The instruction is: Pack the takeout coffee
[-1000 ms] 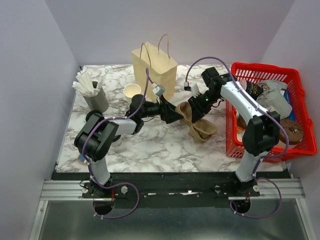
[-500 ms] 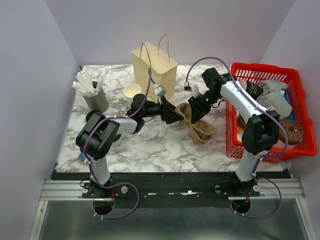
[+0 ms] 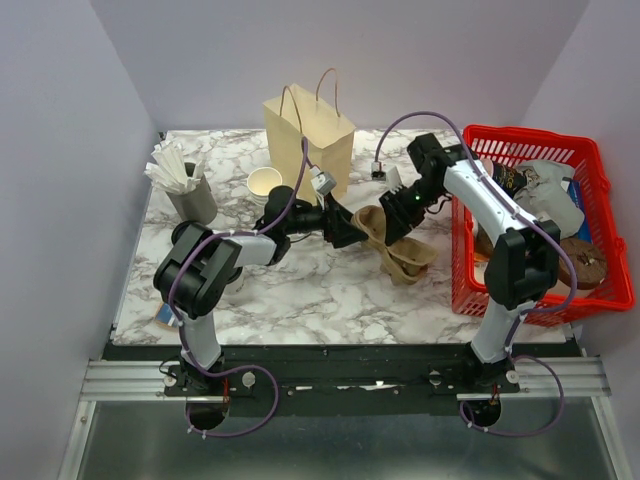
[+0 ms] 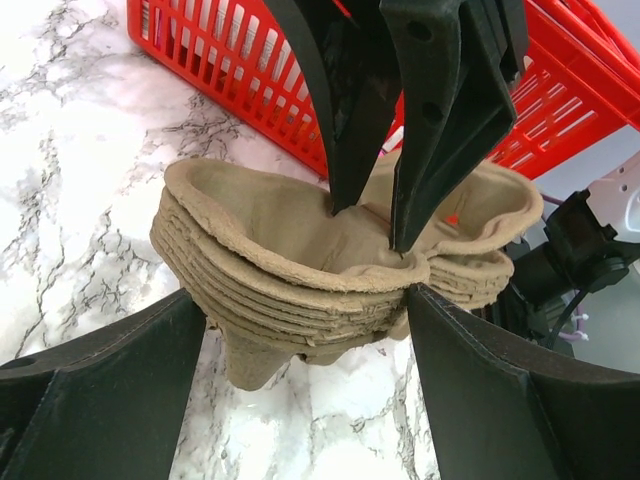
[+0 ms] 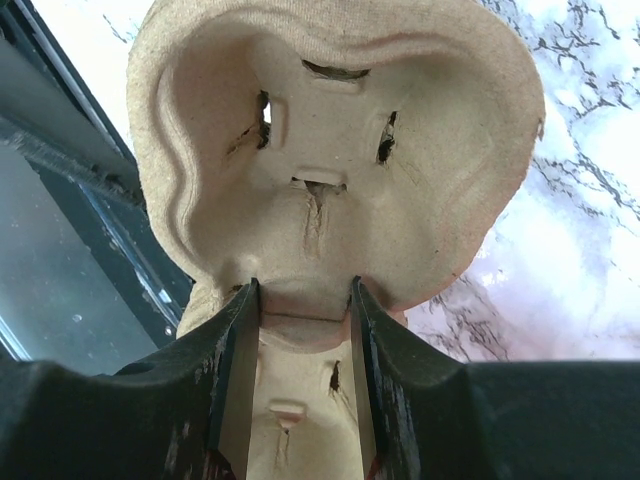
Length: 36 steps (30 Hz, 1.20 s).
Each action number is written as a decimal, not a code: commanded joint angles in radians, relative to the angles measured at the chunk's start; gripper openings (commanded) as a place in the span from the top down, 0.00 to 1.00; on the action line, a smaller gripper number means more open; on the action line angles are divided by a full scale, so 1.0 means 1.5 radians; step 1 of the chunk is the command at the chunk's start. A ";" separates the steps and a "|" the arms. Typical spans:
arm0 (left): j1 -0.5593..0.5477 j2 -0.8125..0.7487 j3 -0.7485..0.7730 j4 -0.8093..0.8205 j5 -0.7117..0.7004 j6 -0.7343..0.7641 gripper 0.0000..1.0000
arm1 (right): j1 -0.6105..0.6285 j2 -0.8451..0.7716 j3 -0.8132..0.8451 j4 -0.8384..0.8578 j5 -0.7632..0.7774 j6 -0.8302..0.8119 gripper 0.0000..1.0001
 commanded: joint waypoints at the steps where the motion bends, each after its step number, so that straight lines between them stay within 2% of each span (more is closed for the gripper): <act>1: -0.002 0.031 0.006 0.033 0.019 0.044 0.13 | -0.003 -0.003 0.044 -0.050 -0.064 -0.014 0.99; 7: 0.002 0.062 0.005 0.087 0.015 0.010 0.14 | -0.013 -0.008 0.061 -0.075 -0.074 -0.022 0.99; 13: 0.003 0.085 0.030 0.064 -0.004 0.009 0.15 | -0.013 -0.015 0.063 -0.082 -0.086 -0.031 0.99; 18: 0.010 0.115 0.052 0.074 -0.032 -0.047 0.16 | -0.010 -0.038 0.046 -0.011 -0.022 0.007 0.99; 22: 0.014 0.137 0.061 0.081 -0.056 -0.093 0.18 | -0.010 -0.040 0.070 -0.017 -0.050 0.005 0.99; 28: 0.018 0.148 0.061 0.072 -0.076 -0.105 0.19 | -0.011 -0.051 0.082 -0.013 -0.098 0.023 0.99; 31: 0.021 0.146 0.053 0.058 -0.082 -0.097 0.20 | -0.010 -0.058 0.074 -0.012 -0.069 0.016 0.99; 36: 0.027 0.141 0.041 0.064 -0.078 -0.107 0.20 | -0.011 -0.087 0.019 0.059 0.012 0.018 0.99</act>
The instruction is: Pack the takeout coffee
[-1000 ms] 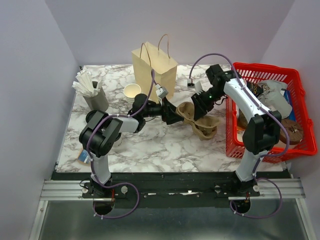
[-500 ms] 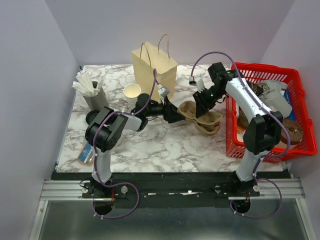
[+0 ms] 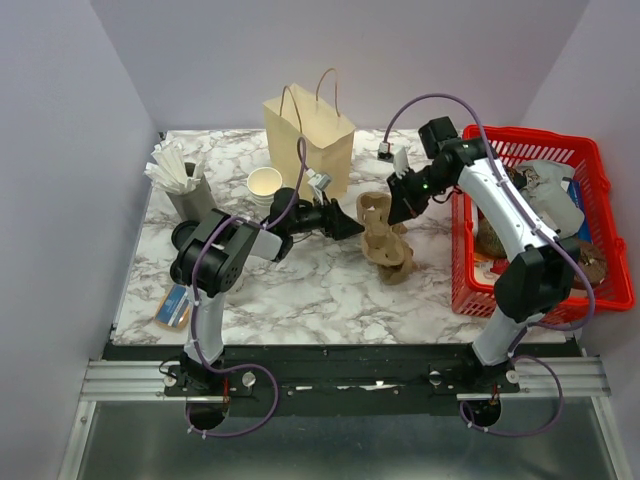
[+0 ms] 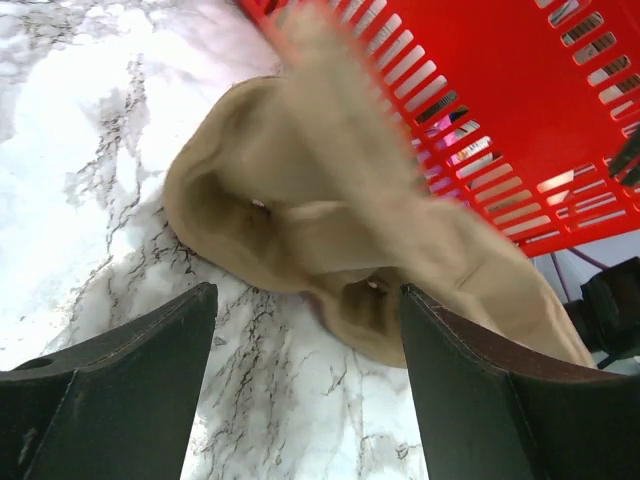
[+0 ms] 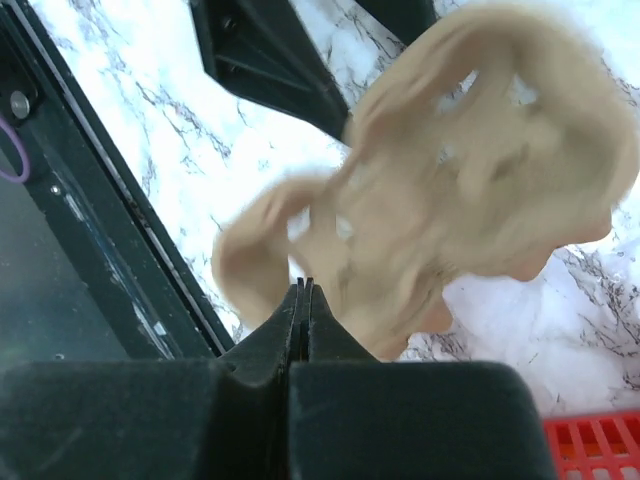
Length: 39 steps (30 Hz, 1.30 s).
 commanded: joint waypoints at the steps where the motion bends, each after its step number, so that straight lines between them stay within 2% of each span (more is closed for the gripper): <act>1: 0.001 -0.002 -0.007 0.020 -0.021 -0.002 0.20 | 0.002 -0.023 -0.042 0.040 0.035 0.006 0.99; 3: 0.002 -0.006 -0.010 0.021 -0.018 -0.004 0.19 | 0.002 -0.016 -0.045 0.044 0.059 0.019 0.99; 6: 0.003 -0.017 -0.019 0.014 -0.021 0.001 0.19 | 0.002 -0.013 -0.060 0.074 0.088 0.040 0.94; 9: 0.005 -0.028 -0.031 0.007 -0.024 0.006 0.19 | 0.004 -0.007 -0.053 0.088 0.095 0.053 0.82; 12: 0.006 -0.043 -0.042 -0.014 -0.034 0.009 0.18 | 0.013 0.011 -0.033 0.097 0.133 0.046 0.80; 17: 0.006 -0.066 -0.036 -0.081 -0.112 -0.008 0.17 | 0.014 0.052 0.006 0.107 0.177 0.050 0.81; 18: 0.006 -0.069 -0.029 -0.124 -0.128 -0.009 0.17 | 0.014 0.064 0.008 0.107 0.186 0.052 0.81; 23: 0.008 -0.095 -0.022 -0.219 -0.175 0.006 0.17 | 0.014 0.078 -0.039 0.125 0.280 0.053 0.81; 27: 0.008 -0.130 -0.042 -0.270 -0.184 0.042 0.17 | 0.014 0.065 -0.052 0.128 0.227 0.052 0.80; 31: 0.015 -0.185 -0.060 -0.298 -0.150 0.082 0.16 | 0.022 0.068 -0.050 0.143 0.215 0.063 0.80; 36: 0.031 -0.250 -0.061 -0.381 -0.109 0.166 0.16 | 0.024 0.088 -0.010 0.096 0.128 0.049 0.89; 39: 0.037 -0.296 -0.067 -0.425 -0.090 0.227 0.16 | 0.038 0.089 -0.037 0.075 0.122 0.033 0.94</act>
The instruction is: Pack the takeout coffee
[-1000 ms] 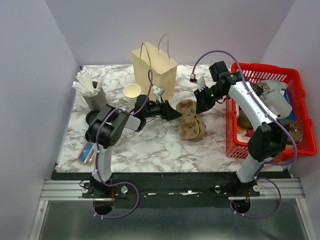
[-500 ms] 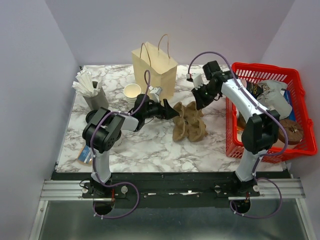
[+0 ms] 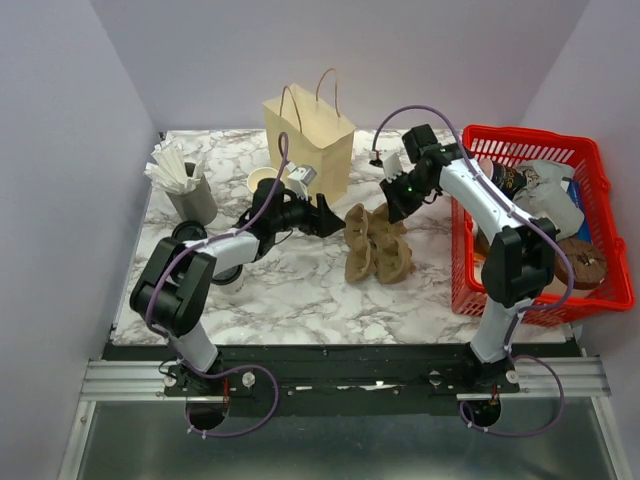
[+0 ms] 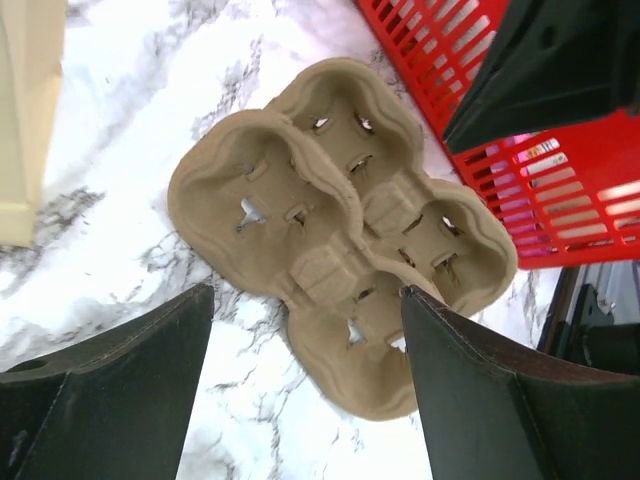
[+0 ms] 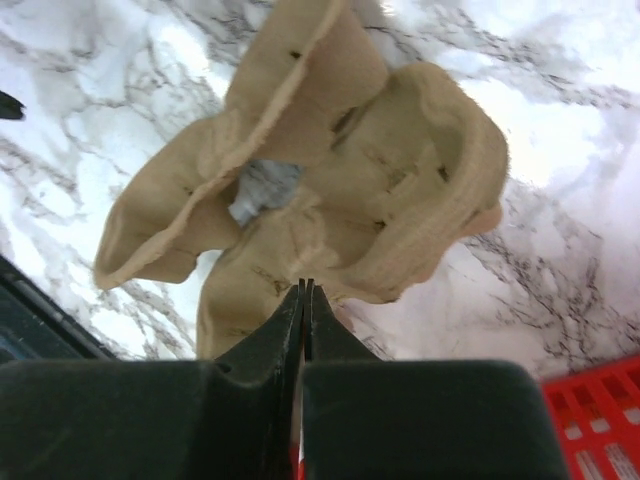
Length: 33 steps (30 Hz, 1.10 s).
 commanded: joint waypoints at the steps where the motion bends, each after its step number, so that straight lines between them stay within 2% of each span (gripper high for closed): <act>1: 0.013 -0.082 -0.012 -0.096 0.044 0.117 0.16 | 0.021 0.014 -0.025 -0.042 -0.053 -0.022 0.95; 5: 0.013 -0.130 -0.013 -0.161 0.042 0.185 0.16 | 0.023 0.011 -0.069 -0.020 -0.020 -0.005 0.99; 11: 0.022 -0.171 -0.005 -0.246 0.036 0.267 0.14 | 0.012 -0.002 -0.114 0.046 0.208 0.030 0.99; 17: 0.030 -0.185 0.001 -0.264 0.033 0.284 0.14 | -0.036 0.018 -0.039 0.082 0.326 0.020 0.99; 20: 0.030 -0.185 0.003 -0.259 0.031 0.275 0.14 | -0.035 0.006 0.006 0.094 0.300 0.025 0.99; 23: 0.030 -0.192 0.007 -0.260 0.040 0.276 0.14 | -0.029 -0.010 0.046 0.054 0.156 0.016 0.96; 24: 0.030 -0.193 0.010 -0.270 0.041 0.281 0.14 | -0.025 -0.016 0.049 0.046 0.087 0.015 0.91; 25: 0.030 -0.200 0.016 -0.277 0.042 0.287 0.14 | -0.019 -0.025 0.049 0.039 0.059 0.016 0.78; 27: 0.031 -0.207 0.022 -0.305 0.042 0.314 0.13 | 0.003 -0.031 0.044 0.017 -0.024 0.014 0.65; 29: 0.032 -0.218 0.030 -0.323 0.040 0.326 0.13 | 0.027 -0.030 0.035 0.006 -0.052 0.017 0.58; 31: 0.037 -0.232 0.035 -0.346 0.035 0.353 0.12 | 0.040 -0.025 0.014 0.010 -0.054 0.047 0.57; 33: 0.044 -0.243 0.036 -0.359 0.034 0.355 0.12 | 0.040 -0.019 -0.011 0.011 -0.034 0.069 0.61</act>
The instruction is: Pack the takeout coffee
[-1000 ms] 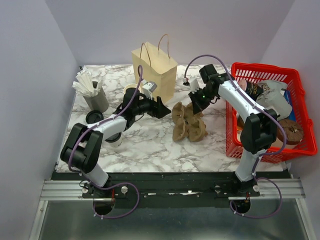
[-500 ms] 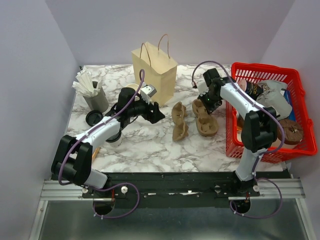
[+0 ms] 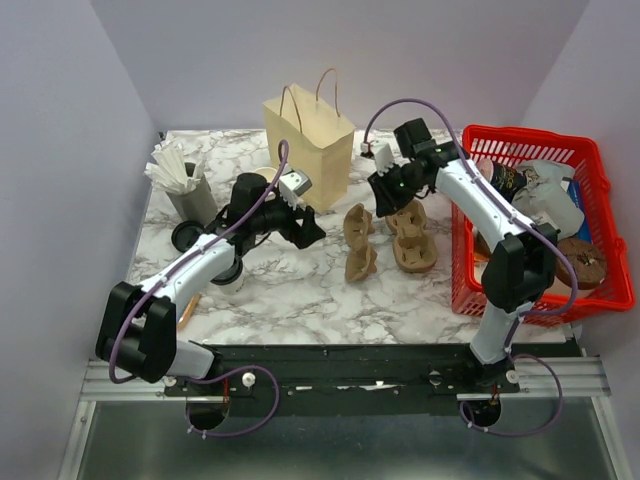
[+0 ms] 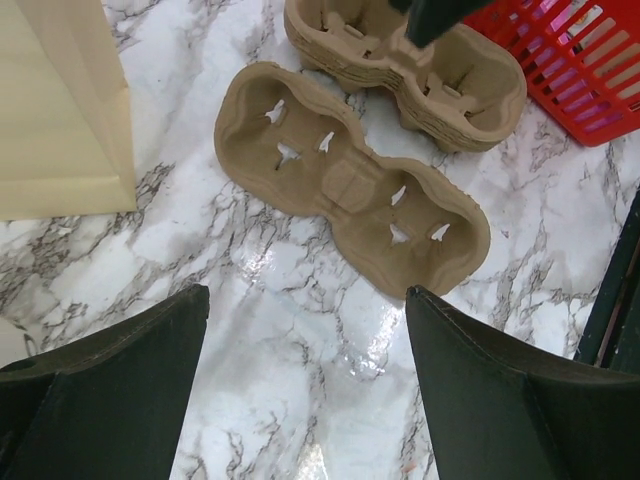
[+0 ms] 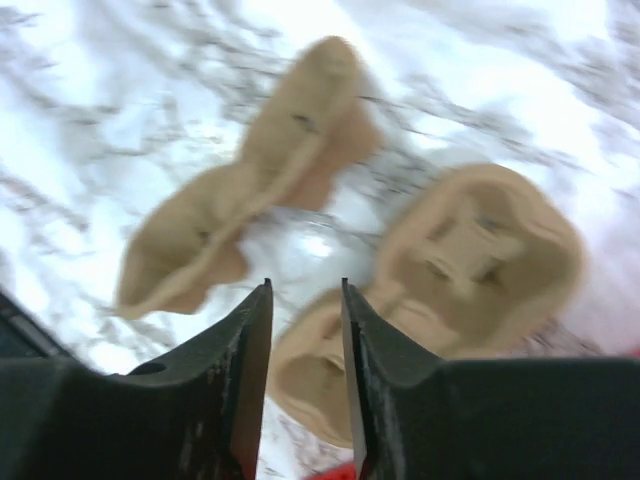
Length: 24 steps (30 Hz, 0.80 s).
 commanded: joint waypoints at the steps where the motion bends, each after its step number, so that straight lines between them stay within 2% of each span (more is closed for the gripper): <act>1: 0.022 -0.050 0.027 -0.057 0.007 0.044 0.12 | 0.014 -0.002 -0.051 -0.030 -0.057 0.042 0.64; 4: 0.033 -0.070 0.031 -0.080 0.003 0.057 0.11 | 0.013 -0.022 -0.103 -0.059 -0.059 0.005 0.75; 8: 0.058 -0.088 0.028 -0.094 -0.009 0.071 0.11 | 0.014 -0.061 -0.173 -0.087 -0.054 -0.036 0.98; 14: 0.082 -0.092 0.018 -0.085 -0.018 0.058 0.10 | 0.014 -0.108 -0.255 -0.081 -0.047 -0.057 0.99; 24: 0.109 -0.072 0.039 -0.092 -0.018 0.046 0.10 | 0.013 -0.061 -0.252 -0.073 -0.005 -0.031 0.99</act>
